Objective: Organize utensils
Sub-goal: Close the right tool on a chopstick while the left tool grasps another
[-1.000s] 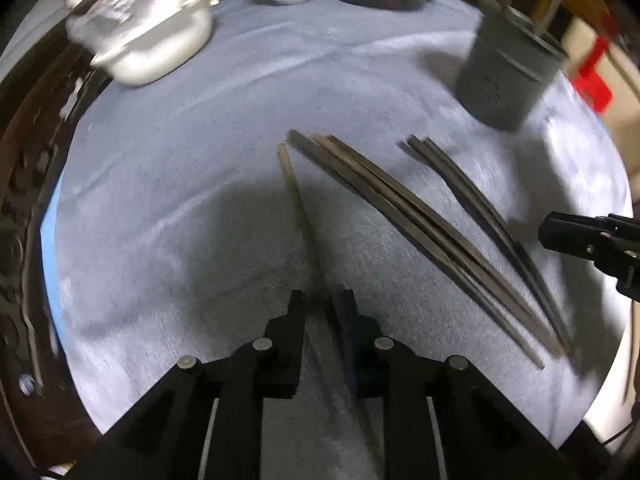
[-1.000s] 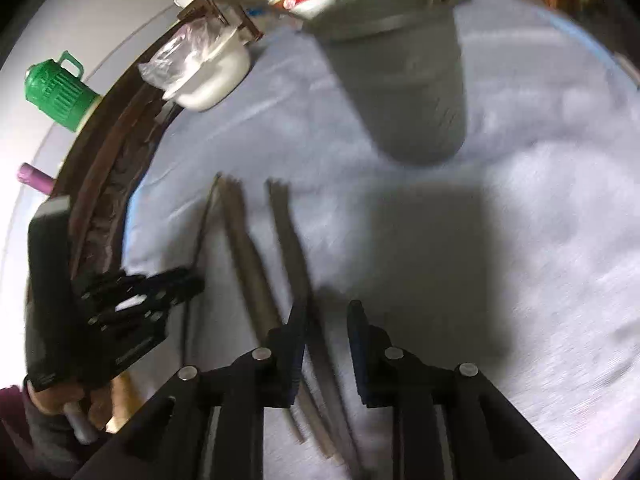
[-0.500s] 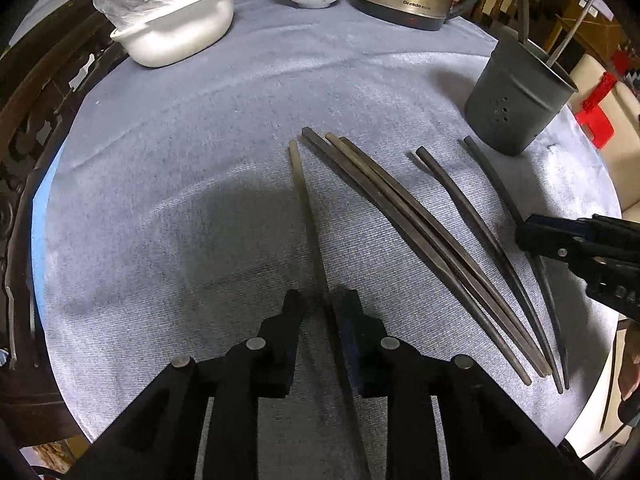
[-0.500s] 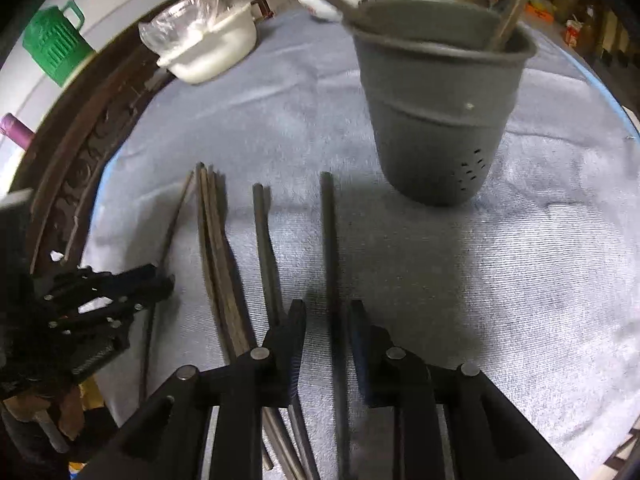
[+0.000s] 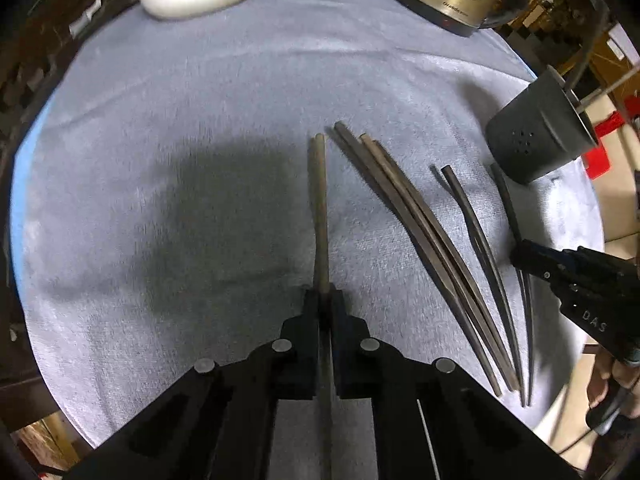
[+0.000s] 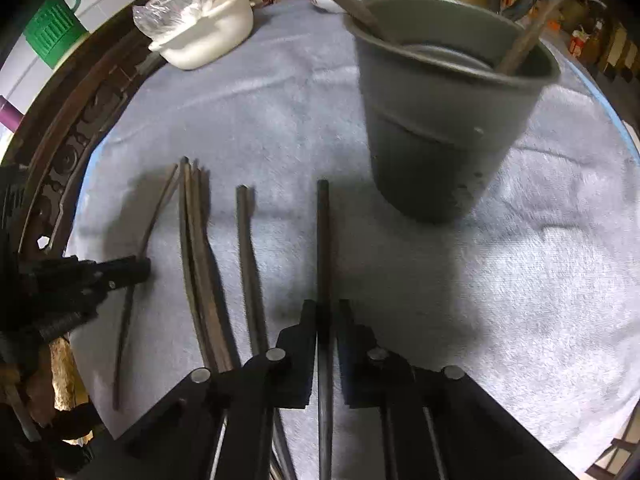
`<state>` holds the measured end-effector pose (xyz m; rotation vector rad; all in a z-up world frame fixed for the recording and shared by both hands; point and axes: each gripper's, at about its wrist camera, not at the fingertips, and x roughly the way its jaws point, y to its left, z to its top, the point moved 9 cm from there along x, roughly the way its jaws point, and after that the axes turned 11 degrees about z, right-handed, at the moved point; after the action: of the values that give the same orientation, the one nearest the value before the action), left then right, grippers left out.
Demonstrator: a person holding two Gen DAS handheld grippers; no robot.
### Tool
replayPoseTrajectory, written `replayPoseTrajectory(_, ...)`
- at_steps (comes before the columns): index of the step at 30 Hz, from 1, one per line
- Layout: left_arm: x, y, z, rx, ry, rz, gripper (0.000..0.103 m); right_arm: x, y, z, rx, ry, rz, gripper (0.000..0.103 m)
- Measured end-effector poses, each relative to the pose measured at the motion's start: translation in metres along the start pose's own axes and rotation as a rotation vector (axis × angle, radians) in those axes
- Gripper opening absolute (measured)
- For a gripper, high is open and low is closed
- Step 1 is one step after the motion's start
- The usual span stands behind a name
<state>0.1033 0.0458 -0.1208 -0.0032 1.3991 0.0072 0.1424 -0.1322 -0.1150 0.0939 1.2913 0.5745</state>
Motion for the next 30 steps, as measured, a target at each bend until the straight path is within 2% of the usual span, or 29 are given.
replayPoseTrajectory(3,0.003,0.001,0.004,-0.006,0.062,-0.031,0.005,0.001,0.0,0.002,0.001,0.041,0.008,0.014)
replayPoseTrajectory(5,0.005,-0.001,0.007,0.029,0.097,-0.009,0.007,0.004,0.0,0.007,-0.015,0.065,-0.005,0.014)
replayPoseTrajectory(7,0.006,-0.007,0.011,0.059,0.12,0.0,0.014,0.007,0.002,0.014,-0.009,0.073,-0.003,0.014)
replayPoseTrajectory(9,0.007,-0.013,0.017,0.083,0.143,-0.003,0.026,0.012,0.002,0.022,0.007,0.085,0.011,0.014)
replayPoseTrajectory(11,0.008,-0.016,0.021,0.088,0.155,-0.009,0.031,0.013,-0.001,0.027,0.015,0.098,0.028,0.014)
replayPoseTrajectory(13,0.008,-0.016,0.028,0.077,0.137,0.008,0.031,0.011,-0.002,0.027,-0.005,0.103,0.019,0.011)
replayPoseTrajectory(14,0.008,-0.014,0.029,0.073,0.127,0.021,0.021,0.012,-0.002,0.026,-0.009,0.1,0.02,0.011)
replayPoseTrajectory(15,0.009,-0.011,0.03,0.078,0.117,0.058,0.005,0.011,-0.003,0.025,-0.01,0.096,0.021,0.009)
replayPoseTrajectory(18,0.009,-0.005,0.023,0.052,0.119,0.025,0.005,0.008,-0.003,0.017,-0.016,0.085,0.019,0.009)
replayPoseTrajectory(22,0.009,0.002,0.01,0.031,0.157,0.012,0.005,0.005,-0.001,-0.002,-0.053,0.125,0.009,0.009)
replayPoseTrajectory(26,0.013,0.005,0.022,0.003,0.198,0.001,0.01,0.008,-0.003,0.002,-0.022,0.165,0.033,0.01)
replayPoseTrajectory(28,0.012,0.007,0.037,0.001,0.192,0.009,0.016,0.012,-0.004,0.01,-0.023,0.168,0.031,0.01)
replayPoseTrajectory(30,0.012,0.003,0.045,0.013,0.169,0.03,0.016,0.018,-0.005,0.022,-0.03,0.172,0.025,0.01)
